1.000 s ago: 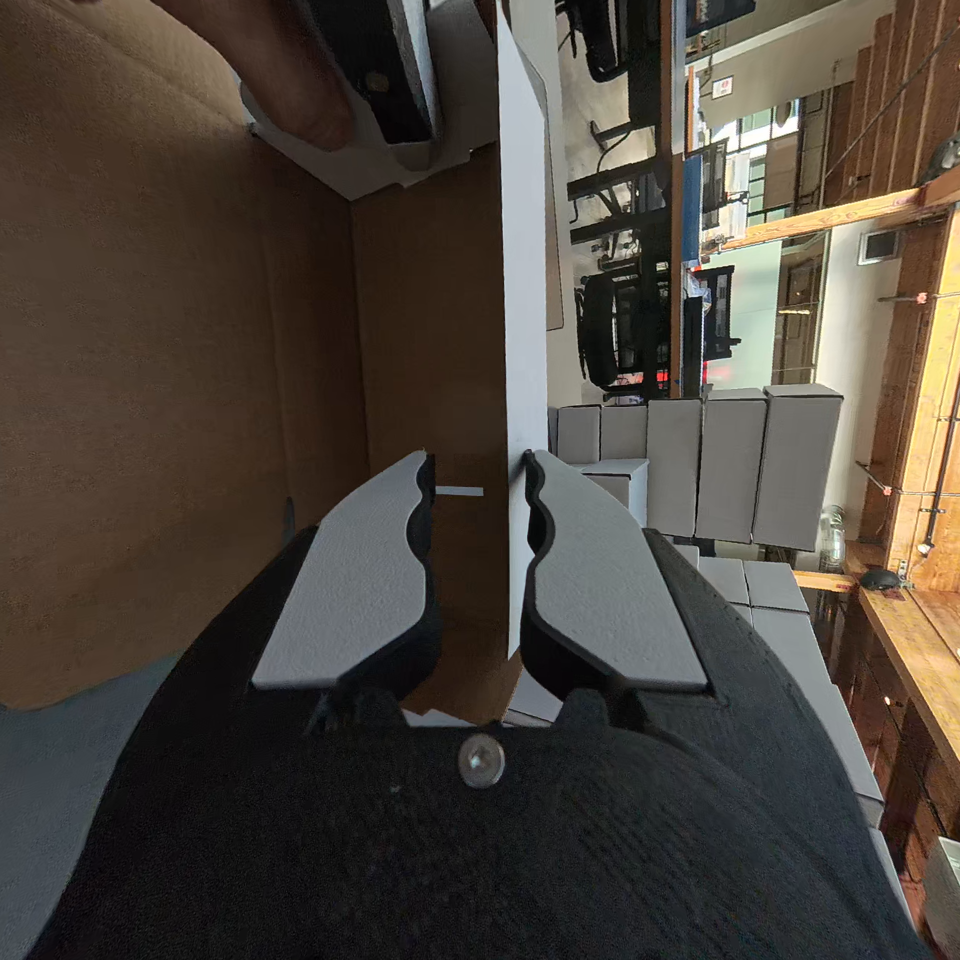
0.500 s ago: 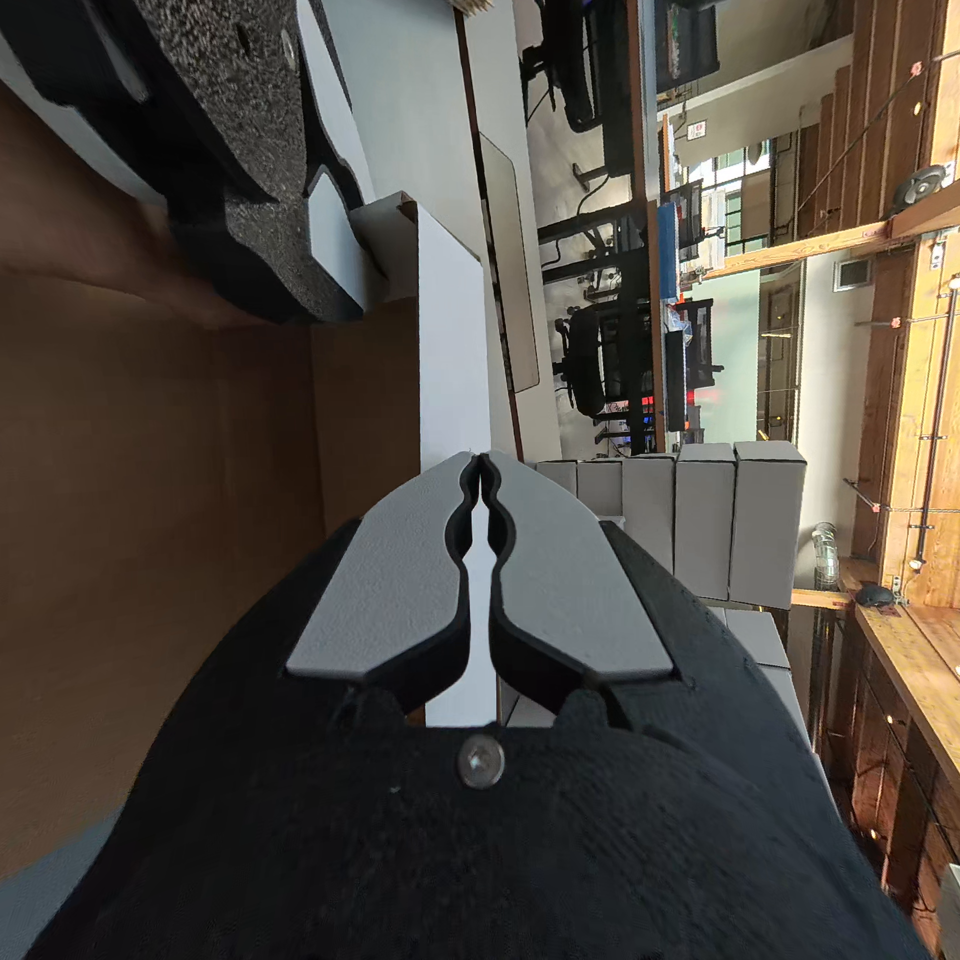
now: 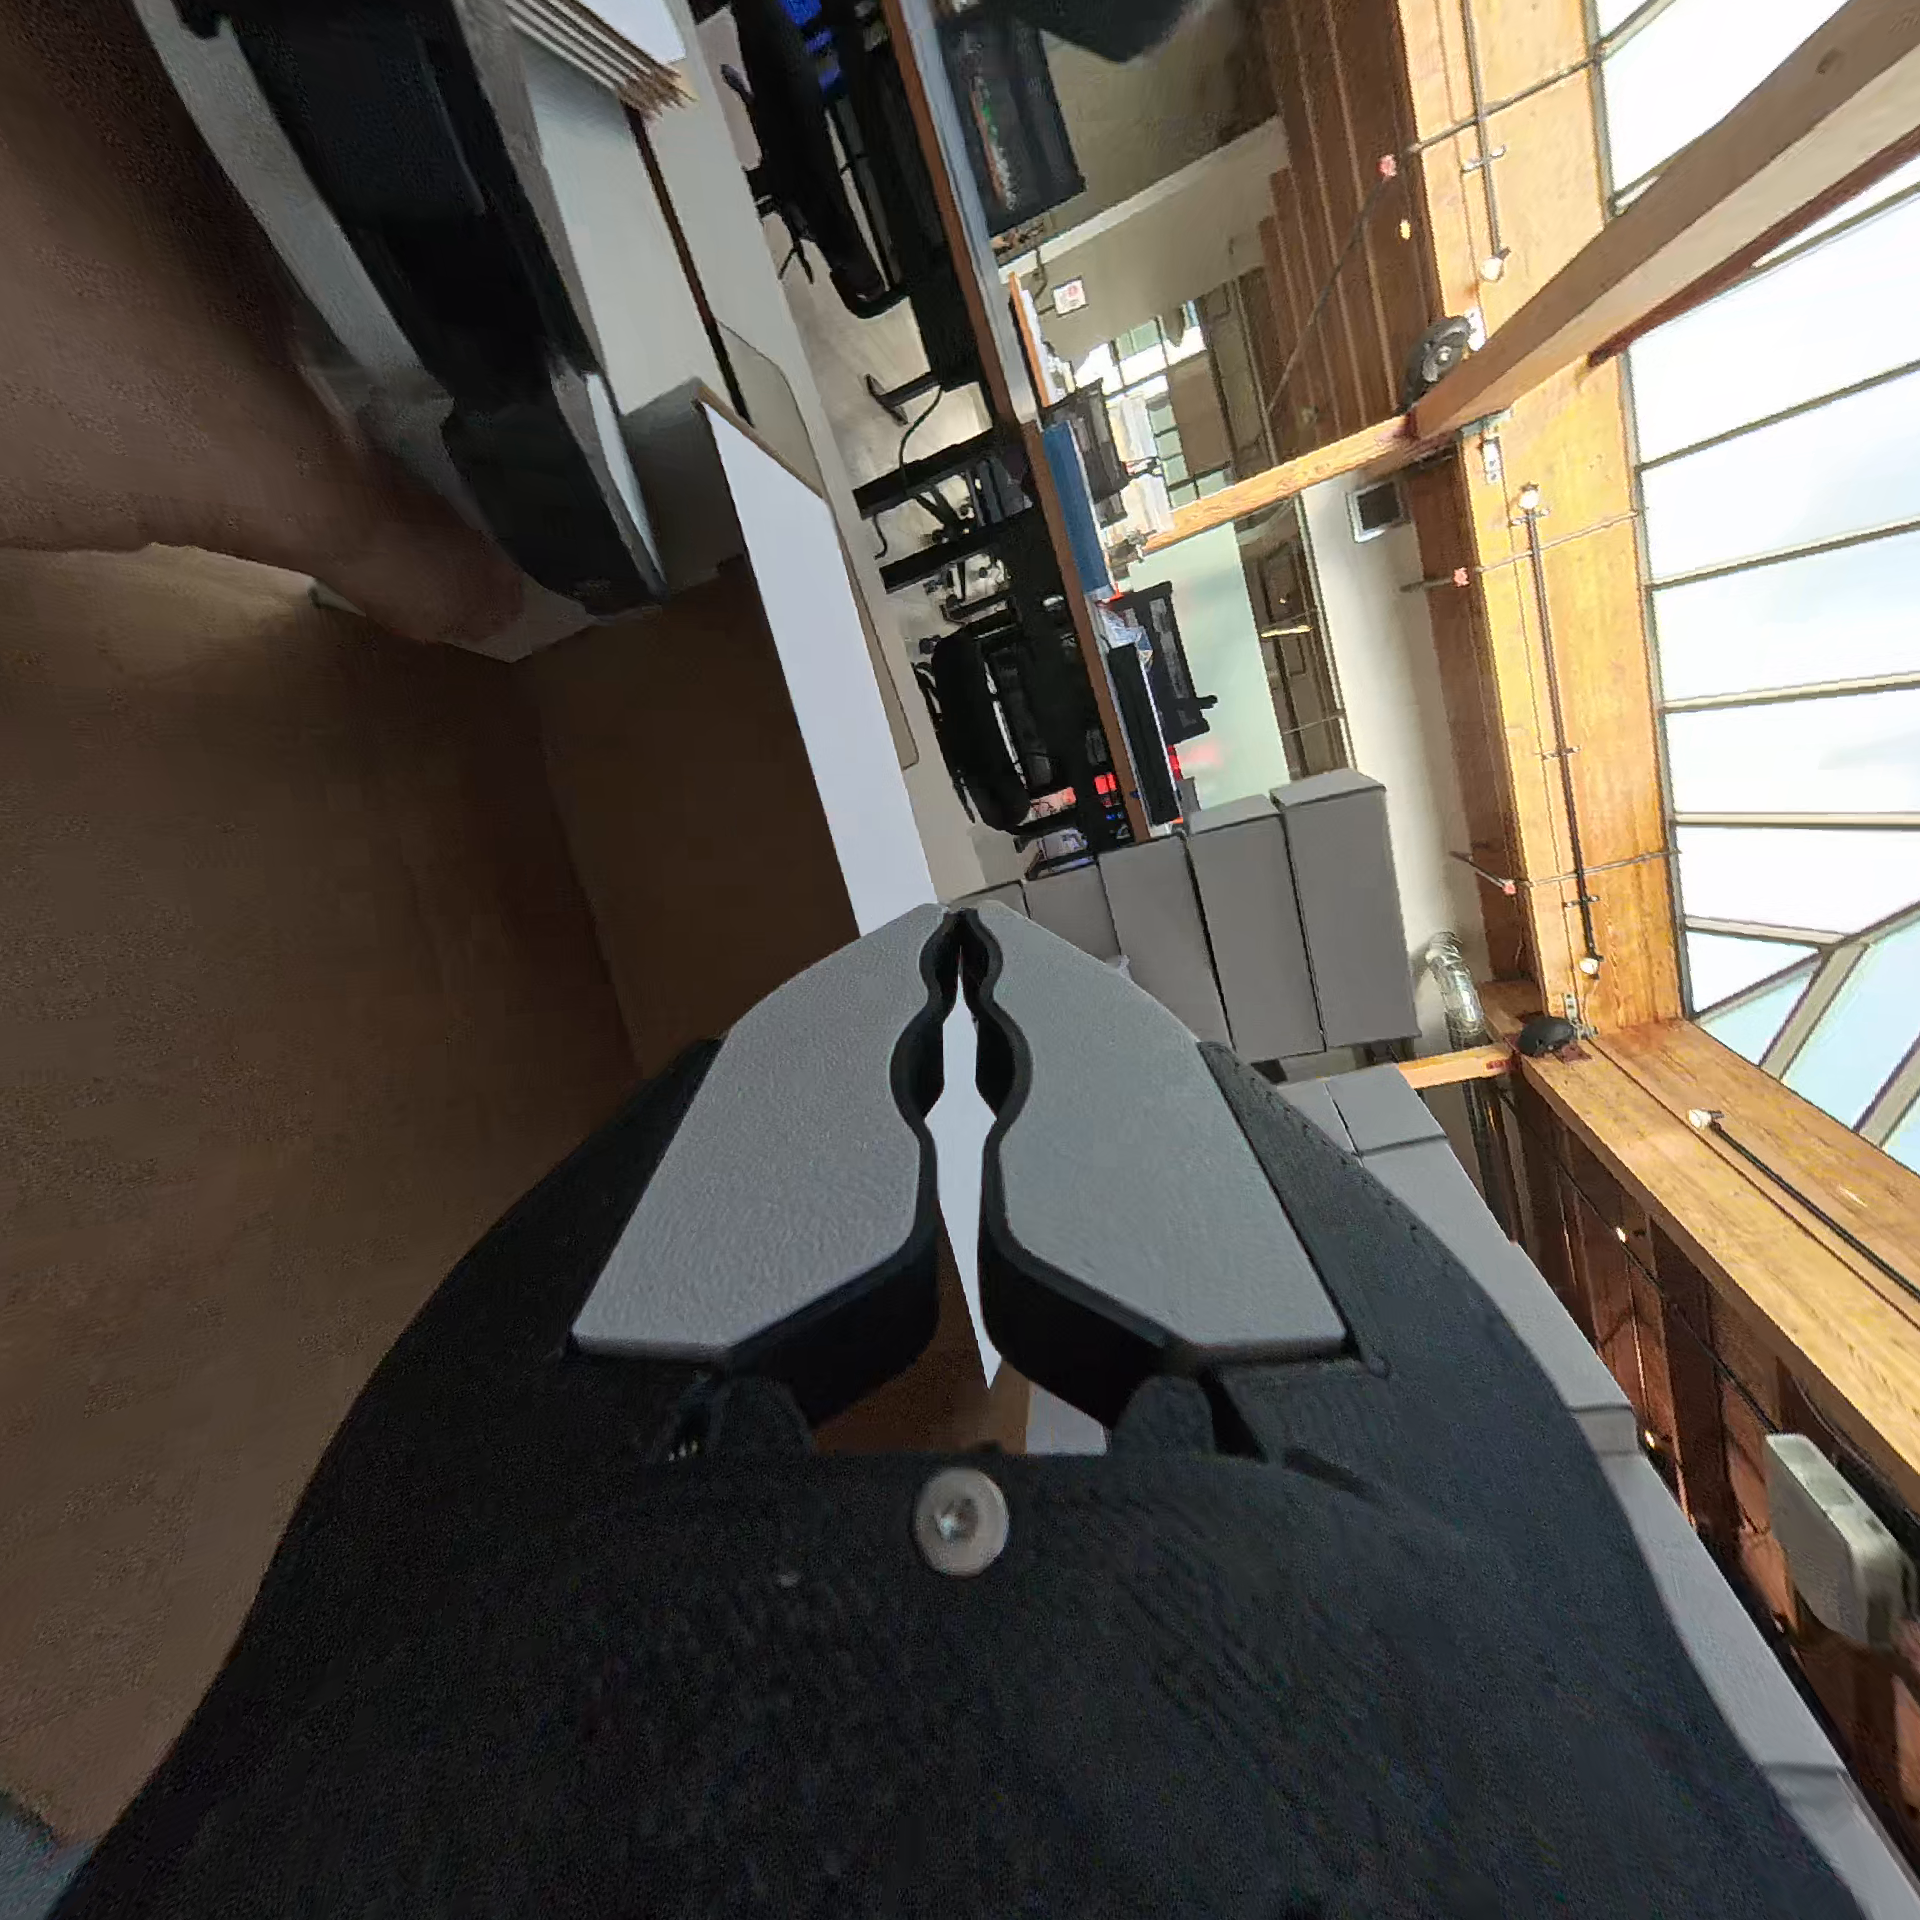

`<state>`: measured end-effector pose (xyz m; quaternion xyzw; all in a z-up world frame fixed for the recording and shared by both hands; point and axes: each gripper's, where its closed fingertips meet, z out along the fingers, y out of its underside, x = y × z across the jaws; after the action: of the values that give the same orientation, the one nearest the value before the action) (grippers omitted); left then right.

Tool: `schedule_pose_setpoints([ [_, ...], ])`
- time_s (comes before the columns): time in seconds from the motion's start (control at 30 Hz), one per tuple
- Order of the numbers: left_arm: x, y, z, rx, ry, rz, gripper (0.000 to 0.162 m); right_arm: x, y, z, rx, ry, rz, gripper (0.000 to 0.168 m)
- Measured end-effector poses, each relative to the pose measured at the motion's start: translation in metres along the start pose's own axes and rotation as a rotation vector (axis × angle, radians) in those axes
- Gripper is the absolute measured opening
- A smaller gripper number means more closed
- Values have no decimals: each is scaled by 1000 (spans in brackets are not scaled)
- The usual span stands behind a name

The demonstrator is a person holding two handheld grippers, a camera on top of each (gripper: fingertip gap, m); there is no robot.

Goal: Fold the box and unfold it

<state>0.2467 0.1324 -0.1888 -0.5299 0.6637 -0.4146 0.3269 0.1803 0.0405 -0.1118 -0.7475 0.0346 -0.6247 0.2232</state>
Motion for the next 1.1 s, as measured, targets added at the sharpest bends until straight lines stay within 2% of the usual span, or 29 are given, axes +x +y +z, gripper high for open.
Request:
schedule_pose_setpoints([
  [0.1, 0, 0, 0, -3, -1, -2, 8, 26, 35, -15, -99, 103, 68, 0],
  [0.2, 0, 0, 0, -3, -3, 1, 7, 35, 66, -13, -184, 94, 130, 0],
  [0.3, -1, 0, 0, -1, -4, -1, 8, 22, 82, -5, -241, 12, 67, 0],
  [0.53, -1, 0, 0, -4, 8, -22, 8, 3, 82, -3, -302, -51, 2, 0],
  [0.8, -5, 1, 0, -3, 19, -67, 7, -11, 76, 3, -320, -110, 78, 0],
  [1.1, -6, -2, -3, 20, 24, -87, 7, -10, 65, 4, -285, 76, 11, 0],
])
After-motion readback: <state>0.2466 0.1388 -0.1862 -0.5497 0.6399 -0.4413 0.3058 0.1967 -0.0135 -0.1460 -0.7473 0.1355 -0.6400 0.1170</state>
